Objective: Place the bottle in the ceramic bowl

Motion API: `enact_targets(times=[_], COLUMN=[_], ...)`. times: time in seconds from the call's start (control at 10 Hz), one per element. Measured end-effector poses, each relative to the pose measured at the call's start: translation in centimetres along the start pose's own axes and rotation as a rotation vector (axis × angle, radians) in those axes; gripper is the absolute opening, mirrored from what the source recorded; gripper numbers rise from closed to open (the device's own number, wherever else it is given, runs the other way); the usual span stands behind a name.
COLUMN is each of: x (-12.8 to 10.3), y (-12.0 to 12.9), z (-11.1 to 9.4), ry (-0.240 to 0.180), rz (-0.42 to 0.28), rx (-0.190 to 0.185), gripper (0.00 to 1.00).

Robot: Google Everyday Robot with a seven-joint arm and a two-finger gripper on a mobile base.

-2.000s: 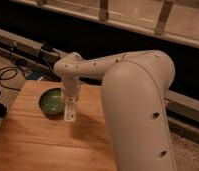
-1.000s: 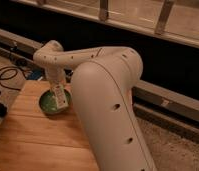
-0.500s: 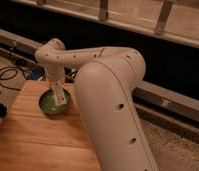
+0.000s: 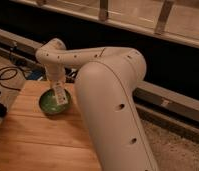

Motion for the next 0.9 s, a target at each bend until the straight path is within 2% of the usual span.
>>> enact_targets(times=[0.1,0.9], x=[0.01,0.02], y=[0.0,0.17], z=[0.01,0.1], ry=[0.0,0.002], rz=[0.0,-0.002], rx=[0.0,-0.001], gripper=[0.8,0.8])
